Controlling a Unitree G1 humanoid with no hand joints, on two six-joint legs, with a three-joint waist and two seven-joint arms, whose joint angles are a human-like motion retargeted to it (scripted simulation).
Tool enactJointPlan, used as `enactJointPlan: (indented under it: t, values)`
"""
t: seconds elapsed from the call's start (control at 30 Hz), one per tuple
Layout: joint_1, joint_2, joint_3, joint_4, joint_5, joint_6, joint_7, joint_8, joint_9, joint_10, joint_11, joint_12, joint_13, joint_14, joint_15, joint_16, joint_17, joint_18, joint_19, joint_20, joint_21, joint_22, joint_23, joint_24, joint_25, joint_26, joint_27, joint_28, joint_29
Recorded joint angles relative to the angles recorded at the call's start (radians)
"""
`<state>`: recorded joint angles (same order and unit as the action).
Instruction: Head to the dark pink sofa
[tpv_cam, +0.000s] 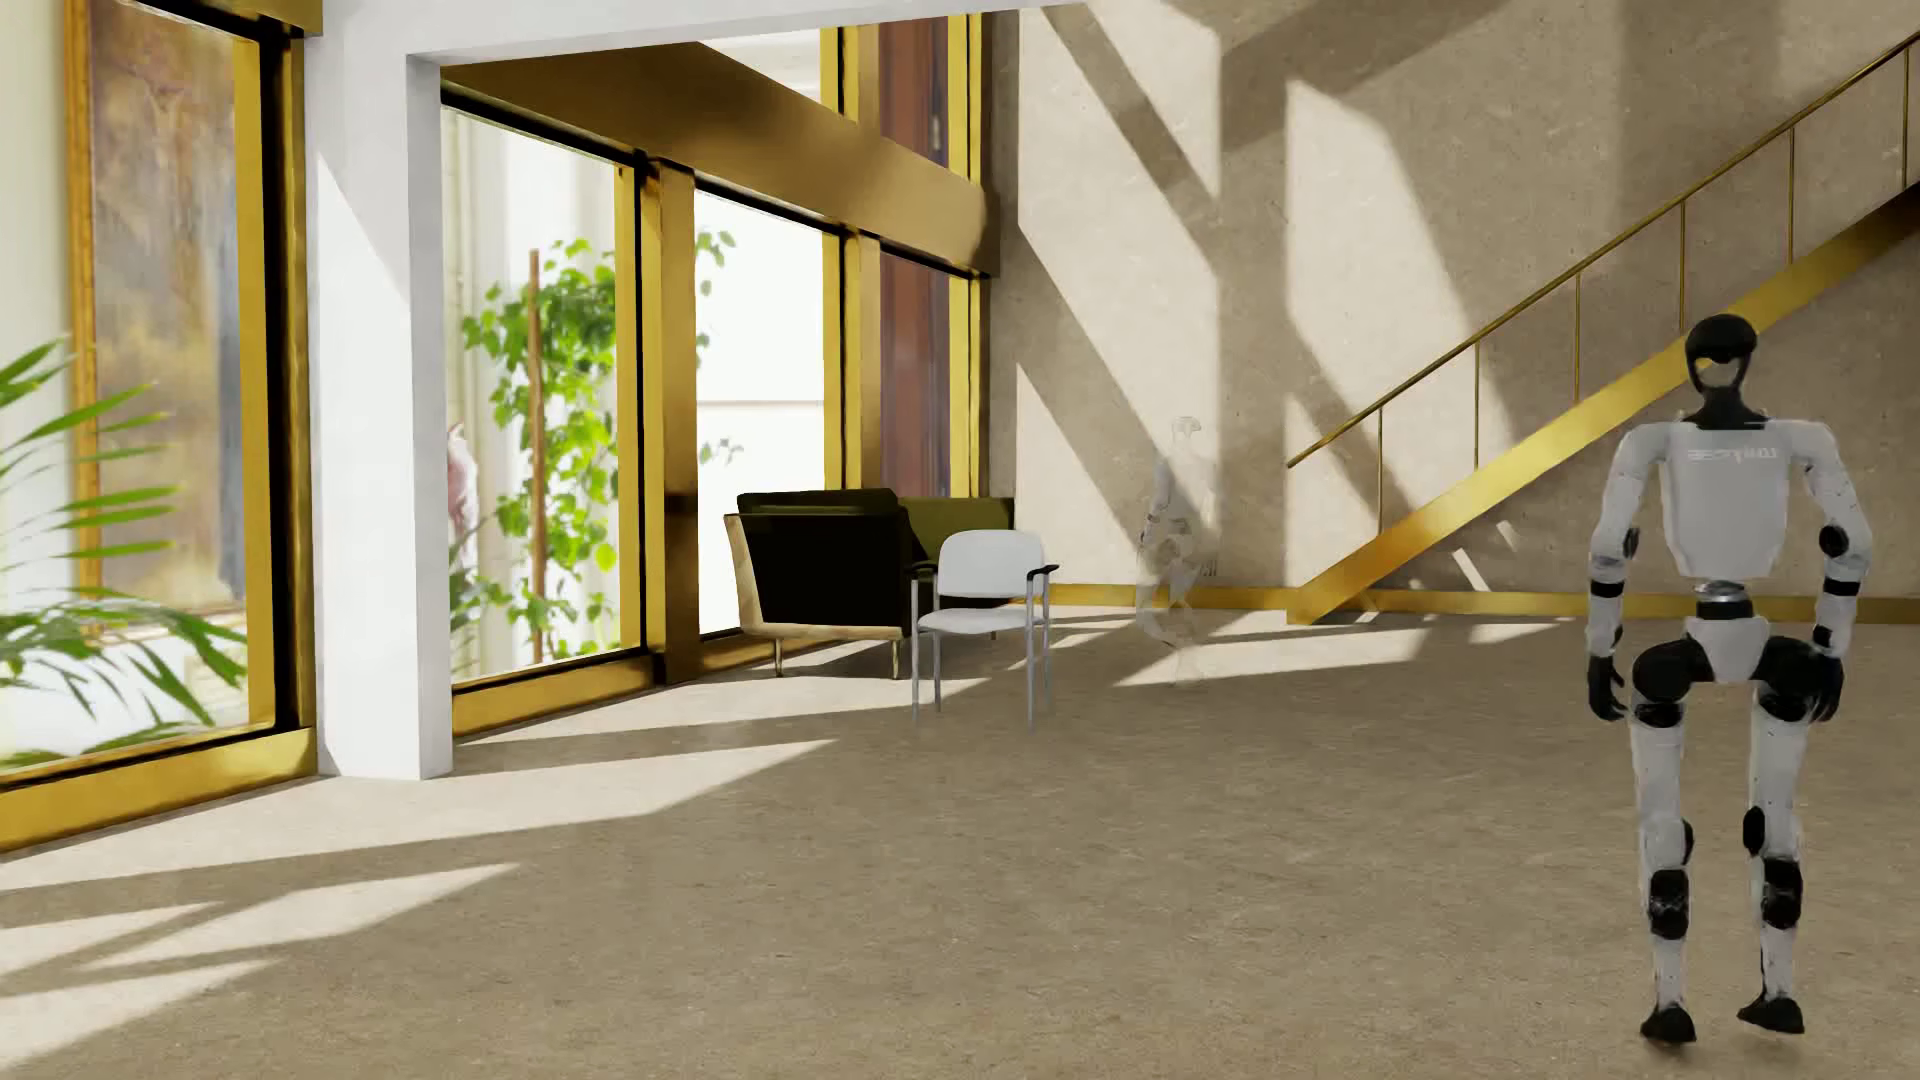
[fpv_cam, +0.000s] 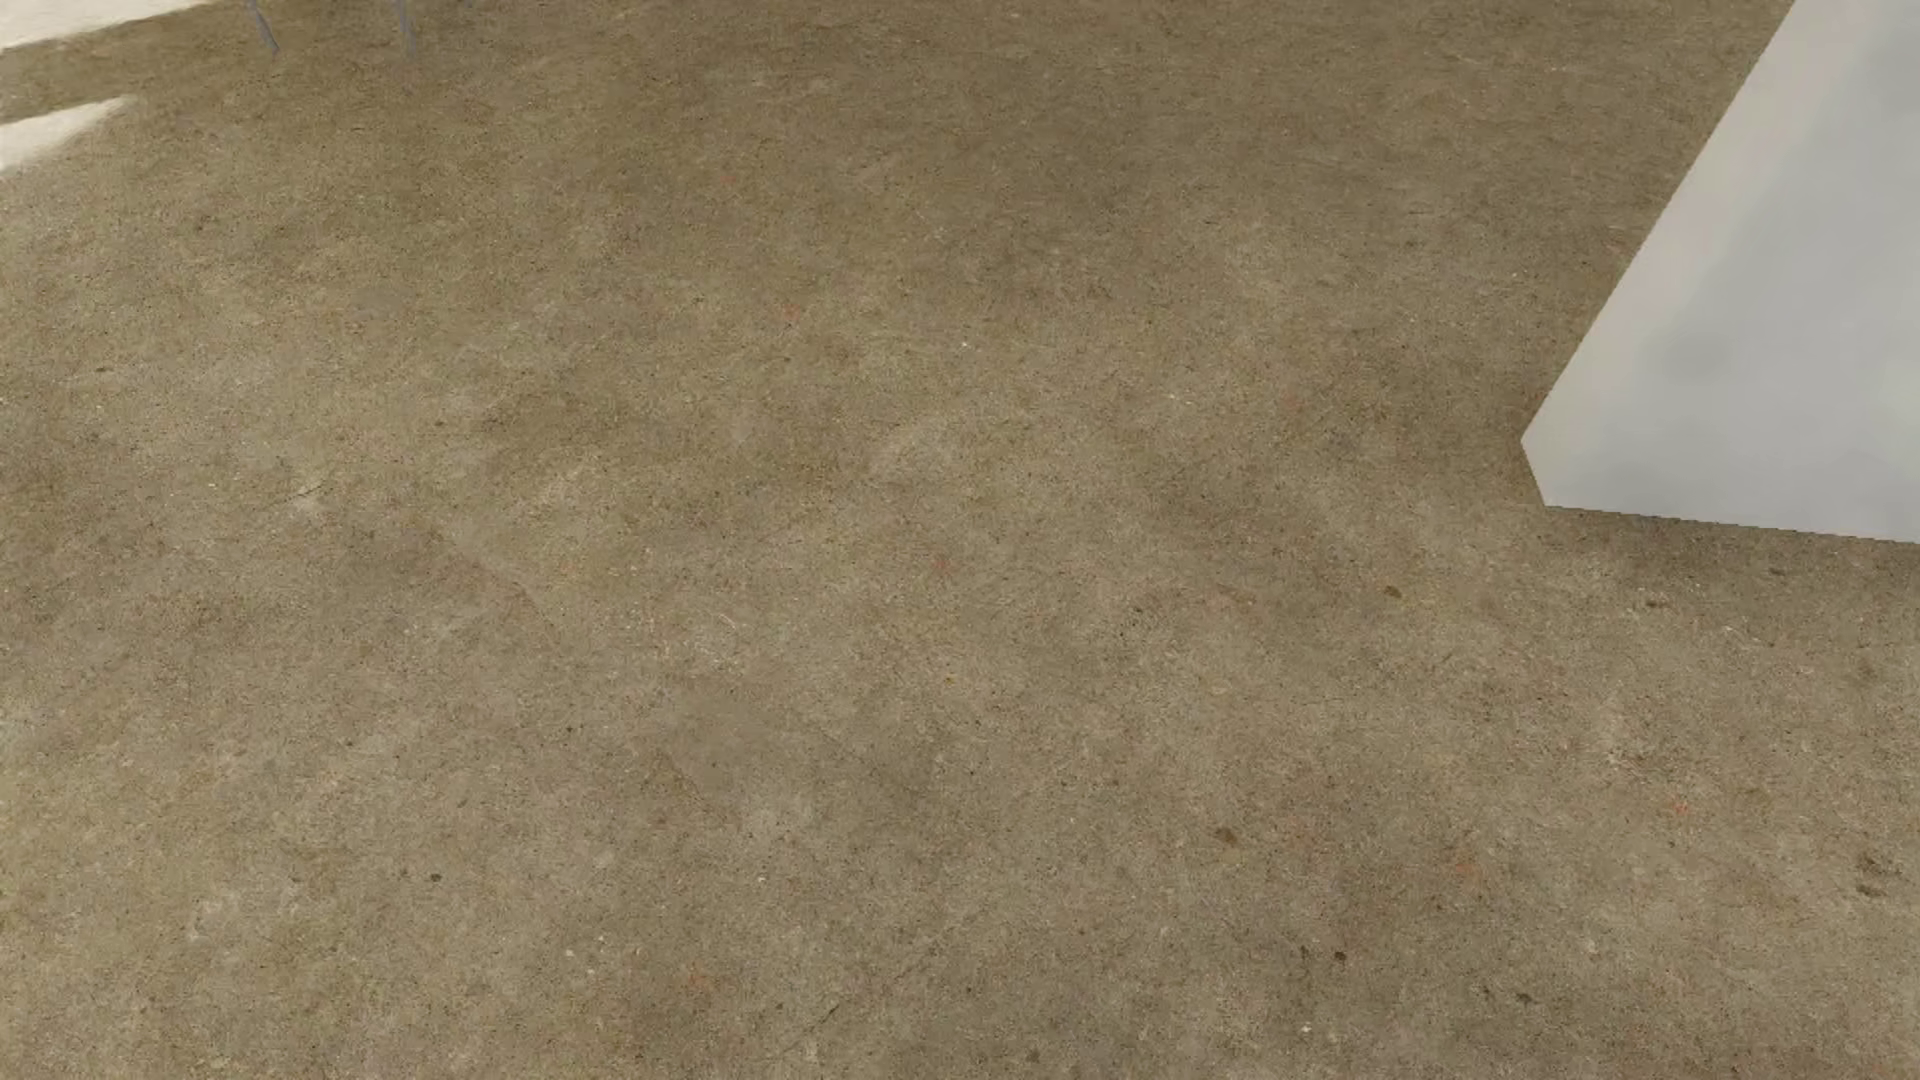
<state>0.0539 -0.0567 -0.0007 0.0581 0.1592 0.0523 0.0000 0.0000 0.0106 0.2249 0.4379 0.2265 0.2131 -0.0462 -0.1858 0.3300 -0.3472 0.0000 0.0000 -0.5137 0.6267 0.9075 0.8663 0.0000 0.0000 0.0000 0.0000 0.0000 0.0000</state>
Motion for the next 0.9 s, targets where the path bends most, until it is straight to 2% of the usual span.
enactJointPlan:
  t: [0.03,0.07,0.1,0.13,0.23,0.3,0.33,0.37,0.4,0.43,0.5,0.6,0.63,0.67,0.7,0.73,0.77,0.8,0.83,0.87,0.9]
  values:
    - [0.001,-0.014,-0.002,-0.004,0.002,-0.006,0.000,0.000,-0.001,-0.001,0.010,0.000,-0.005,-0.006,0.034,0.001,0.002,0.000,0.000,0.013,0.004,0.005,0.003,0.000,0.000,0.000,0.000,0.000,0.000]
    - [-0.007,-0.018,-0.007,-0.002,0.003,-0.010,0.000,0.000,-0.001,-0.029,0.019,0.004,-0.003,0.034,0.046,0.004,0.002,0.000,0.000,0.010,0.007,0.007,-0.003,0.000,0.000,0.000,0.000,0.000,0.000]
    - [-0.002,-0.008,-0.007,-0.011,0.003,-0.013,0.000,0.000,0.005,0.244,0.023,0.009,0.004,-0.095,0.053,0.006,-0.004,0.000,0.000,-0.001,0.013,0.003,-0.021,0.000,0.000,0.000,0.000,0.000,0.000]
    - [-0.019,-0.020,0.020,-0.020,0.008,-0.018,0.000,0.000,-0.003,0.255,0.035,0.016,0.004,-0.227,0.057,0.009,-0.004,0.000,0.000,0.006,0.019,0.010,-0.024,0.000,0.000,0.000,0.000,0.000,0.000]
    - [-0.191,0.040,0.053,0.007,0.039,0.005,0.000,0.000,0.057,0.559,0.060,0.032,-0.001,-0.267,0.031,0.008,-0.031,0.000,0.000,0.046,0.006,-0.016,-0.093,0.000,0.000,0.000,0.000,0.000,0.000]
    - [-0.322,0.094,0.113,0.016,0.036,0.011,0.000,0.000,0.085,0.754,0.051,0.048,-0.011,-0.273,-0.039,0.004,-0.040,0.000,0.000,0.067,-0.024,-0.041,-0.155,0.000,0.000,0.000,0.000,0.000,0.000]
    - [-0.388,0.122,0.135,0.004,0.020,-0.004,0.000,0.000,0.092,0.764,0.032,0.054,-0.039,-0.262,-0.082,0.008,-0.036,0.000,0.000,0.048,-0.011,-0.035,-0.156,0.000,0.000,0.000,0.000,0.000,0.000]
    - [-0.428,0.141,0.201,0.006,-0.010,-0.029,0.000,0.000,0.084,0.726,0.019,0.073,-0.050,-0.257,-0.112,0.019,-0.007,0.000,0.000,0.065,-0.046,-0.035,-0.145,0.000,0.000,0.000,0.000,0.000,0.000]
    - [-0.491,0.181,0.213,0.020,-0.009,-0.022,0.000,0.000,0.084,0.688,-0.006,0.088,-0.043,-0.223,-0.155,0.016,-0.031,0.000,0.000,0.065,-0.062,-0.027,-0.211,0.000,0.000,0.000,0.000,0.000,0.000]
    - [-0.530,0.232,0.222,0.025,-0.018,-0.031,0.000,0.000,0.092,0.631,-0.029,0.092,-0.077,-0.173,-0.213,0.027,-0.030,0.000,0.000,0.035,-0.024,-0.006,-0.205,0.000,0.000,0.000,0.000,0.000,0.000]
    - [-0.605,0.303,0.241,0.047,-0.026,-0.029,0.000,0.000,0.109,0.520,-0.037,0.097,-0.100,-0.091,-0.296,0.020,-0.040,0.000,0.000,0.037,-0.020,0.033,-0.227,0.000,0.000,0.000,0.000,0.000,0.000]
    - [-0.674,0.401,0.281,0.061,-0.042,-0.028,0.000,0.000,0.105,0.432,-0.045,0.094,-0.141,-0.098,-0.319,0.021,-0.039,0.000,0.000,-0.012,0.022,0.077,-0.220,0.000,0.000,0.000,0.000,0.000,0.000]
    - [-0.688,0.430,0.296,0.062,-0.056,-0.028,0.000,0.000,0.099,0.476,-0.041,0.110,-0.133,-0.115,-0.297,0.016,-0.038,0.000,0.000,0.012,-0.018,0.086,-0.175,0.000,0.000,0.000,0.000,0.000,0.000]
    - [-0.691,0.443,0.320,0.062,-0.075,-0.037,0.000,0.000,0.092,0.539,-0.020,0.113,-0.121,-0.118,-0.238,0.019,-0.028,0.000,0.000,0.026,-0.007,0.100,-0.157,0.000,0.000,0.000,0.000,0.000,0.000]
    - [-0.706,0.425,0.334,0.057,-0.080,-0.050,0.000,0.000,0.082,0.598,0.035,0.108,-0.096,-0.130,-0.139,0.020,-0.024,0.000,0.000,0.023,0.024,0.110,-0.131,0.000,0.000,0.000,0.000,0.000,0.000]
    - [-0.676,0.411,0.329,0.028,-0.112,-0.071,0.000,0.000,0.084,0.655,0.129,0.103,-0.086,-0.162,0.011,0.020,-0.015,0.000,0.000,0.005,0.043,0.132,-0.078,0.000,0.000,0.000,0.000,0.000,0.000]
    - [-0.636,0.354,0.309,0.011,-0.116,-0.063,0.000,0.000,0.082,0.683,0.278,0.095,-0.063,-0.204,0.188,0.019,-0.011,0.000,0.000,-0.001,0.058,0.140,-0.040,0.000,0.000,0.000,0.000,0.000,0.000]
    - [-0.579,0.255,0.277,-0.010,-0.116,-0.048,0.000,0.000,0.082,0.675,0.482,0.087,-0.051,-0.238,0.311,0.009,-0.010,0.000,0.000,0.007,0.065,0.130,0.009,0.000,0.000,0.000,0.000,0.000,0.000]
    - [-0.510,0.146,0.254,-0.027,-0.121,-0.047,0.000,0.000,0.099,0.668,0.703,0.081,-0.032,-0.271,0.336,0.013,-0.021,0.000,0.000,0.008,0.081,0.096,0.005,0.000,0.000,0.000,0.000,0.000,0.000]
    - [-0.430,0.043,0.200,-0.051,-0.120,-0.033,0.000,0.000,0.110,0.635,0.853,0.069,-0.008,-0.297,0.304,0.007,-0.021,0.000,0.000,0.013,0.061,0.064,0.013,0.000,0.000,0.000,0.000,0.000,0.000]
    - [-0.345,-0.066,0.139,-0.049,-0.104,-0.016,0.000,0.000,0.108,0.590,0.913,0.059,0.021,-0.310,0.285,0.007,-0.015,0.000,0.000,0.010,0.032,0.030,0.010,0.000,0.000,0.000,0.000,0.000,0.000]
